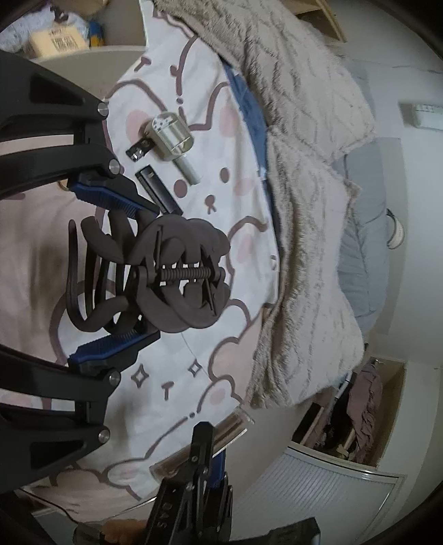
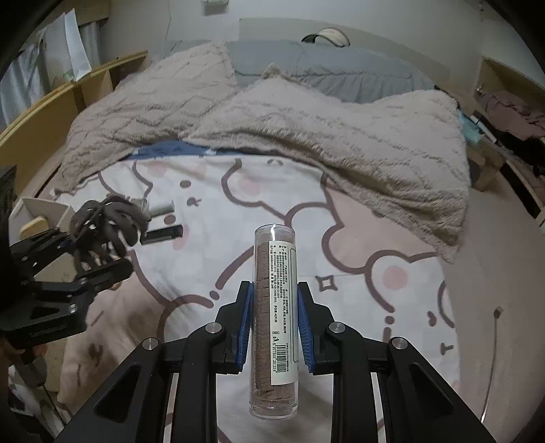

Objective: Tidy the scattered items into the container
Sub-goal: 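Carry the hair clip and the tube over the white shoe box with both grippers, then open the left gripper over the box while the right gripper releases the tube into it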

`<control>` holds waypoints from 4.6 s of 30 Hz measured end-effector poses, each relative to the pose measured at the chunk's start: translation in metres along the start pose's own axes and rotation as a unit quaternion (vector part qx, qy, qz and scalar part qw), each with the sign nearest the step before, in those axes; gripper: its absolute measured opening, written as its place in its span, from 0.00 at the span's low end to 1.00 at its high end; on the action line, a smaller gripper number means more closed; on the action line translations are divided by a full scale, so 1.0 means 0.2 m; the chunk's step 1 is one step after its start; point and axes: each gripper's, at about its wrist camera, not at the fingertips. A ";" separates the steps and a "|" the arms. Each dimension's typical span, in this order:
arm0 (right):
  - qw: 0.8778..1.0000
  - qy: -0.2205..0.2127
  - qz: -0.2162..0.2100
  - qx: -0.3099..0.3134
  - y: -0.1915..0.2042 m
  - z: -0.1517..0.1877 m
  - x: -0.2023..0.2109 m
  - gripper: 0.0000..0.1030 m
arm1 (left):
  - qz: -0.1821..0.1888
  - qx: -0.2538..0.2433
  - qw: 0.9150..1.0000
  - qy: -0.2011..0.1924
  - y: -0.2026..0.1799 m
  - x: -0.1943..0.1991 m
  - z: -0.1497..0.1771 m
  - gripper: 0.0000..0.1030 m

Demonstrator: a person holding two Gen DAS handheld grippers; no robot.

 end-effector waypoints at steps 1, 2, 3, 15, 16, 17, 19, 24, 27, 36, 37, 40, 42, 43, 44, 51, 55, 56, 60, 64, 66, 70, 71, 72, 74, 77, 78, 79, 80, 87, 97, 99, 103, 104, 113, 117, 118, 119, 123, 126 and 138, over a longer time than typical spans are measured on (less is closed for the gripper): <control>1.000 -0.004 0.001 -0.001 0.00 -0.01 0.03 0.25 | 0.000 -0.001 1.000 -0.005 0.00 0.04 -0.01 0.62; 1.000 -0.008 0.002 -0.001 0.01 -0.02 0.05 0.25 | -0.001 -0.002 1.000 -0.010 -0.01 0.07 -0.03 0.62; 1.000 -0.012 0.003 0.000 0.02 -0.03 0.08 0.25 | -0.001 -0.003 1.000 -0.016 -0.01 0.11 -0.04 0.62; 0.999 -0.026 -0.034 0.003 0.30 -0.12 0.30 0.25 | -0.035 -0.017 0.998 -0.055 0.05 0.59 -0.12 0.62; 0.999 -0.024 -0.039 0.006 0.33 -0.12 0.30 0.25 | -0.037 -0.016 0.998 -0.055 0.06 0.62 -0.11 0.62; 0.999 -0.023 -0.043 0.012 0.37 -0.12 0.31 0.25 | -0.041 -0.015 0.998 -0.055 0.08 0.66 -0.11 0.62; 0.998 -0.027 -0.052 0.024 0.45 -0.13 0.33 0.25 | -0.054 -0.016 0.997 -0.056 0.12 0.73 -0.10 0.62; 0.995 -0.041 -0.087 0.035 0.62 -0.19 0.38 0.25 | -0.087 -0.010 0.994 -0.064 0.24 0.88 -0.07 0.62; 0.992 -0.046 -0.106 0.043 0.73 -0.22 0.39 0.25 | -0.109 -0.004 0.992 -0.067 0.33 0.96 -0.05 0.62; 0.984 -0.044 -0.155 0.069 1.05 -0.25 0.36 0.25 | -0.154 0.025 0.985 -0.067 0.55 1.13 0.03 0.62; 0.983 -0.043 -0.160 0.073 1.08 -0.25 0.36 0.25 | -0.160 0.030 0.984 -0.066 0.59 1.14 0.04 0.62; 0.980 -0.040 -0.175 0.081 1.17 -0.25 0.35 0.25 | -0.177 0.040 0.981 -0.062 0.67 1.17 0.06 0.62; 0.978 -0.039 -0.184 0.085 1.22 -0.26 0.34 0.25 | -0.187 0.045 0.980 -0.058 0.72 1.19 0.08 0.62; 0.978 -0.038 -0.188 0.087 1.24 -0.26 0.33 0.25 | -0.193 0.047 0.979 -0.054 0.74 1.19 0.10 0.62; 0.977 -0.037 -0.191 0.089 1.26 -0.26 0.33 0.25 | -0.198 0.049 0.978 -0.051 0.77 1.19 0.11 0.62; 0.972 -0.016 -0.214 0.099 1.39 -0.22 0.27 0.25 | -0.226 0.072 0.971 -0.019 0.94 1.14 0.22 0.62; 0.968 0.006 -0.222 0.113 1.47 -0.18 0.22 0.25 | -0.226 0.097 0.969 0.011 1.03 1.07 0.32 0.62; 0.968 0.009 -0.224 0.116 1.49 -0.17 0.22 0.25 | -0.225 0.103 0.969 0.018 1.04 1.06 0.34 0.62; 0.965 0.014 -0.232 0.125 1.54 -0.15 0.21 0.25 | -0.226 0.118 0.966 0.045 1.08 1.00 0.43 0.62; 0.962 0.021 -0.238 0.129 1.58 -0.13 0.20 0.25 | -0.226 0.131 0.963 0.066 1.11 0.96 0.50 0.62; 0.962 0.024 -0.239 0.132 1.59 -0.12 0.19 0.25 | -0.218 0.138 0.963 0.076 1.10 0.94 0.54 0.62; 0.960 0.030 -0.244 0.131 1.60 -0.12 0.18 0.25 | -0.203 0.141 0.965 0.090 1.08 0.89 0.59 0.62; 0.960 0.033 -0.245 0.129 1.61 -0.11 0.17 0.25 | -0.200 0.142 0.965 0.090 1.07 0.89 0.59 0.62; 0.960 0.036 -0.247 0.127 1.61 -0.11 0.17 0.25 | -0.197 0.143 0.966 0.090 1.07 0.89 0.59 0.62; 0.959 0.042 -0.253 0.120 1.61 -0.10 0.15 0.25 | -0.190 0.148 0.966 0.096 1.06 0.88 0.60 0.62; 0.958 0.051 -0.258 0.118 1.62 -0.08 0.13 0.25 | -0.186 0.155 0.965 0.105 1.06 0.87 0.62 0.63; 0.957 0.054 -0.258 0.120 1.63 -0.07 0.12 0.25 | -0.191 0.152 0.964 0.105 1.05 0.87 0.62 0.63; 0.956 0.057 -0.258 0.123 1.64 -0.06 0.11 0.25 | -0.197 0.149 0.963 0.105 1.04 0.88 0.62 0.64; 0.956 0.061 -0.259 0.125 1.65 -0.05 0.10 0.25 | -0.200 0.149 0.963 0.104 1.03 0.89 0.62 0.70; 0.942 0.080 -0.283 0.162 1.73 0.04 0.11 0.25 | -0.201 0.159 0.964 0.068 0.99 1.03 0.62 0.84; 0.906 0.088 -0.334 0.245 1.82 0.18 0.18 0.25 | -0.273 0.117 0.955 0.007 0.93 1.32 0.60 0.86; 0.895 0.092 -0.347 0.266 1.84 0.21 0.19 0.25 | -0.279 0.122 0.953 -0.002 0.94 1.37 0.61 0.87; 0.872 0.095 -0.366 0.312 1.87 0.28 0.22 0.25 | -0.278 0.141 0.950 -0.015 0.96 1.44 0.65 0.88; 0.867 0.096 -0.369 0.320 1.88 0.30 0.22 0.25 | -0.277 0.145 0.950 -0.017 0.96 1.44 0.66 0.88; 0.842 0.120 -0.385 0.359 1.95 0.37 0.23 0.25 | -0.257 0.172 0.951 -0.008 0.98 1.44 0.74 0.88; 0.840 0.125 -0.397 0.347 1.94 0.35 0.25 0.25 | -0.259 0.177 0.950 -0.005 0.99 1.44 0.75 0.88; 0.840 0.125 -0.397 0.347 1.94 0.35 0.25 0.25 | -0.259 0.178 0.949 -0.004 0.99 1.44 0.75 0.88; 0.841 0.124 -0.396 0.348 1.93 0.35 0.25 0.25 | -0.259 0.178 0.949 -0.004 0.99 1.44 0.76 0.88; 0.844 0.114 -0.392 0.348 1.92 0.34 0.27 0.25 | -0.259 0.178 0.949 -0.004 0.99 1.44 0.76 0.88; 0.851 0.105 -0.388 0.339 1.89 0.31 0.28 0.25 | -0.256 0.175 0.951 -0.005 0.99 1.44 0.76 0.88; 0.898 0.052 -0.339 0.276 1.72 0.17 0.29 0.78 | -0.258 0.163 0.952 -0.033 0.91 1.43 0.64 0.94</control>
Point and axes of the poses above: each gripper's, at about its wrist camera, not at the fingertips, and x roughly against the way its jaws point, y to its left, z to its underside, and after that the axes turned 9 degrees about -y, right-handed
